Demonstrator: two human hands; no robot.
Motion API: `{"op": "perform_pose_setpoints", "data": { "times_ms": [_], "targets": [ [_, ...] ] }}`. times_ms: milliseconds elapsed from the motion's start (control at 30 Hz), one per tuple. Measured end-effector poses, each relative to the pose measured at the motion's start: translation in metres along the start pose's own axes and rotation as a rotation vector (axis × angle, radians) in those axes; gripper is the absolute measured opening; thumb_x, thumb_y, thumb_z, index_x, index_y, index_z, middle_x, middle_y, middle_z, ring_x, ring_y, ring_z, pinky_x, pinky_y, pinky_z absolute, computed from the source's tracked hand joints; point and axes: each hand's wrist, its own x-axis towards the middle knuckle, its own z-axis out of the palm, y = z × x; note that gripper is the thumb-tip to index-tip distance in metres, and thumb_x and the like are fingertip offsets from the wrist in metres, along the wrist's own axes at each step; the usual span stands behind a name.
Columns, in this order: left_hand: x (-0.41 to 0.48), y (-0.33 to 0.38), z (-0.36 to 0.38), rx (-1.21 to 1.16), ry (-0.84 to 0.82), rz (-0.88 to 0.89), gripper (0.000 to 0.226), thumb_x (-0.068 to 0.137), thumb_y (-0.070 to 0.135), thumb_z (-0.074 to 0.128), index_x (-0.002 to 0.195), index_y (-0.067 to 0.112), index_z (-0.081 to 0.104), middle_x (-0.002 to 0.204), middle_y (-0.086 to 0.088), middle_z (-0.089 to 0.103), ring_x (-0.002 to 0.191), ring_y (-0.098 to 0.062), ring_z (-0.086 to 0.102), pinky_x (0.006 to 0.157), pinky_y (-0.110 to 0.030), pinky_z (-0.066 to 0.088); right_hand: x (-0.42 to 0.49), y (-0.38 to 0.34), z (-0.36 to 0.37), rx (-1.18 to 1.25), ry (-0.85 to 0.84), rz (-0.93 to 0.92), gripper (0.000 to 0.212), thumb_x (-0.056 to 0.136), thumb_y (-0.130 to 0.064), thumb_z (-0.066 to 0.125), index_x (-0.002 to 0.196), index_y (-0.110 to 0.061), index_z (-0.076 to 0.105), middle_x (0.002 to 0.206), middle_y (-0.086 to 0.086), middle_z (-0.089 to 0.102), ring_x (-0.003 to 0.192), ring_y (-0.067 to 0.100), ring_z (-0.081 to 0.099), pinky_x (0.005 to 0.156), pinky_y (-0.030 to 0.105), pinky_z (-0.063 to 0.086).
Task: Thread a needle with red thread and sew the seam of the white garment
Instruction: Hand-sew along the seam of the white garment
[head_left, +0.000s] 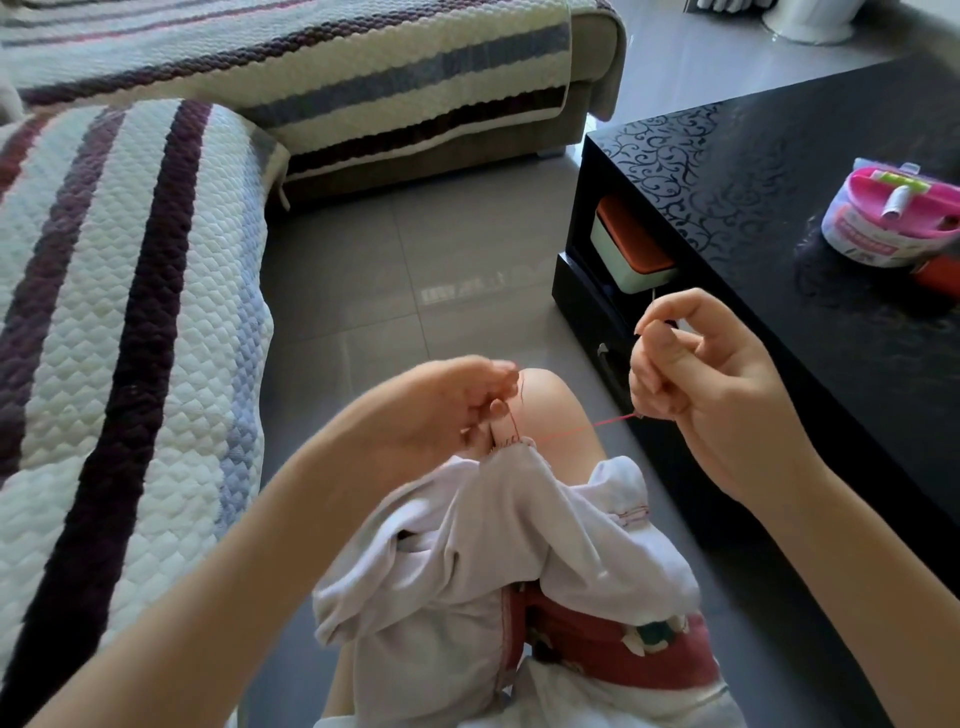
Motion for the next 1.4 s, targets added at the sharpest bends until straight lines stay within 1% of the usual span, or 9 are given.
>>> {"op": "perform_pose_setpoints", "data": {
  "times_ms": [233, 400, 600, 800, 867, 1000, 1200, 1300, 1400],
  "targets": [
    [-0.016, 0.059, 0.008, 0.337, 0.009, 0.235, 0.003, 0.064, 0.023, 0.071, 0.061, 0.023, 0.07, 0.071, 0.008, 0.061, 0.063, -0.005, 0.052, 0.062, -0.025, 0.029, 0.009, 0.021, 0.006, -0.442, -0.116, -0.048, 0.018, 0.089, -0.021, 0.049, 0.082, -0.006, 0.055, 0.061, 0.016, 0.041, 0.054, 0.015, 0.033, 0.051, 0.024, 0.029],
    [-0.025, 0.073, 0.022, 0.623, -0.06, 0.308, 0.008, 0.072, 0.029, 0.067, 0.069, 0.022, 0.071, 0.065, 0.011, 0.062, 0.06, 0.0, 0.051, 0.062, -0.015, 0.038, 0.013, 0.028, 0.024, -0.402, -0.224, -0.037, 0.01, 0.089, -0.014, 0.046, 0.083, -0.013, 0.054, 0.073, 0.017, 0.049, 0.066, 0.032, 0.04, 0.061, 0.045, 0.035],
    [-0.026, 0.077, 0.023, 0.777, -0.079, 0.327, 0.021, 0.076, 0.039, 0.063, 0.08, 0.021, 0.074, 0.079, 0.005, 0.068, 0.075, -0.003, 0.057, 0.075, -0.017, 0.042, 0.007, 0.016, 0.038, -0.215, -0.329, -0.096, 0.007, 0.09, -0.003, 0.045, 0.086, 0.001, 0.049, 0.071, 0.002, 0.044, 0.061, 0.006, 0.037, 0.058, 0.016, 0.033],
    [-0.017, 0.071, 0.013, 0.623, 0.043, 0.33, 0.019, 0.075, 0.04, 0.065, 0.072, 0.024, 0.075, 0.064, 0.006, 0.052, 0.06, -0.006, 0.04, 0.064, -0.025, 0.03, 0.0, -0.004, 0.032, 0.107, -0.333, -0.075, 0.035, 0.088, -0.028, 0.064, 0.114, -0.015, 0.044, 0.067, 0.021, 0.03, 0.059, 0.036, 0.025, 0.059, 0.041, 0.023],
    [-0.012, 0.062, 0.008, 0.572, 0.061, 0.304, 0.016, 0.076, 0.038, 0.071, 0.072, 0.023, 0.074, 0.07, 0.005, 0.059, 0.066, -0.007, 0.047, 0.07, -0.025, 0.038, 0.002, -0.014, 0.028, 0.02, -0.236, -0.137, 0.016, 0.093, -0.023, 0.057, 0.102, -0.011, 0.052, 0.063, 0.008, 0.04, 0.057, 0.033, 0.032, 0.057, 0.034, 0.027],
    [-0.006, 0.026, 0.005, 0.551, -0.083, 0.151, 0.028, 0.081, 0.041, 0.07, 0.09, 0.014, 0.068, 0.085, 0.003, 0.068, 0.081, -0.01, 0.062, 0.082, -0.029, 0.054, 0.008, -0.027, 0.019, -0.05, -0.084, -0.213, 0.017, 0.092, -0.018, 0.053, 0.08, -0.007, 0.056, 0.064, -0.009, 0.053, 0.056, 0.011, 0.042, 0.056, 0.025, 0.037],
    [-0.005, -0.022, 0.011, 0.554, -0.009, 0.219, 0.025, 0.063, 0.042, 0.08, 0.058, 0.021, 0.067, 0.062, -0.001, 0.05, 0.066, -0.017, 0.044, 0.068, -0.033, 0.032, 0.019, -0.037, 0.004, -0.189, 0.014, -0.178, 0.016, 0.094, -0.012, 0.053, 0.08, -0.007, 0.059, 0.063, -0.001, 0.063, 0.06, 0.019, 0.061, 0.062, 0.031, 0.055],
    [-0.01, -0.028, 0.013, 0.36, 0.014, 0.187, 0.015, 0.063, 0.022, 0.088, 0.064, 0.017, 0.074, 0.071, -0.004, 0.066, 0.072, -0.011, 0.058, 0.07, -0.023, 0.044, 0.035, -0.037, -0.01, 0.025, 0.063, -0.011, 0.016, 0.089, -0.017, 0.053, 0.077, -0.009, 0.059, 0.069, 0.004, 0.068, 0.069, 0.023, 0.068, 0.07, 0.033, 0.059],
    [-0.016, -0.03, 0.013, 0.314, 0.048, 0.17, 0.009, 0.069, 0.01, 0.082, 0.066, 0.015, 0.076, 0.076, -0.006, 0.071, 0.074, -0.009, 0.062, 0.072, -0.019, 0.046, 0.061, -0.029, -0.035, 0.297, 0.059, 0.176, 0.023, 0.092, -0.017, 0.047, 0.073, -0.013, 0.059, 0.06, 0.001, 0.06, 0.054, 0.013, 0.059, 0.053, 0.022, 0.051]
  ]
}}
